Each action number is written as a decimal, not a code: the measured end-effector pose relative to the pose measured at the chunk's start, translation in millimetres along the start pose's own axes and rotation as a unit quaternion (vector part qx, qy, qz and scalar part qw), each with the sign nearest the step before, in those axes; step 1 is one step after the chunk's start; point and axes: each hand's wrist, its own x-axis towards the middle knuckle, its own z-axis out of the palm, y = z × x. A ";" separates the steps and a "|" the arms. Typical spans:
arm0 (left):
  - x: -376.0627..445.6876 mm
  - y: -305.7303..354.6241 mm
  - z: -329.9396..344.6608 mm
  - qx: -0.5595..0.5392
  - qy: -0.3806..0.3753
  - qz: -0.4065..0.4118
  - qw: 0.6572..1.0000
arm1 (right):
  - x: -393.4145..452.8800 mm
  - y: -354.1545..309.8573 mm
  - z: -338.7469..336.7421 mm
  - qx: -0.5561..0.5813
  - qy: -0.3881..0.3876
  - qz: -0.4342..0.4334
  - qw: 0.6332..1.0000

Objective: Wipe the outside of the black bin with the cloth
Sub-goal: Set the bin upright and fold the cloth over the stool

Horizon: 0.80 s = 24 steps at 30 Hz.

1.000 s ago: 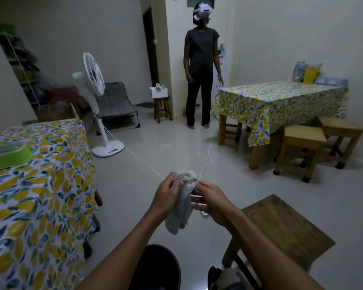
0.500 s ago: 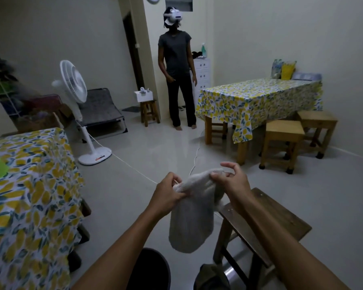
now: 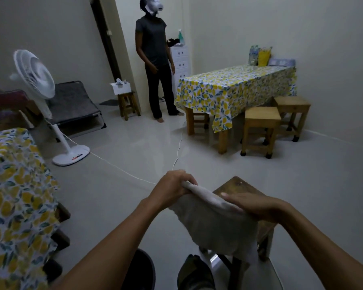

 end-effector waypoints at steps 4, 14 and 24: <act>12.9 9.8 16.9 0.054 -0.036 0.049 0.997 | 6.2 23.7 -0.1 0.072 0.030 -0.001 0.997; 33.7 -7.4 39.3 0.124 -0.099 0.036 0.987 | -11.7 53.2 -17.4 0.145 0.190 -0.042 0.970; 22.7 -45.8 64.1 0.290 -0.048 0.030 0.955 | -38.8 69.1 13.6 0.076 0.143 -0.044 0.986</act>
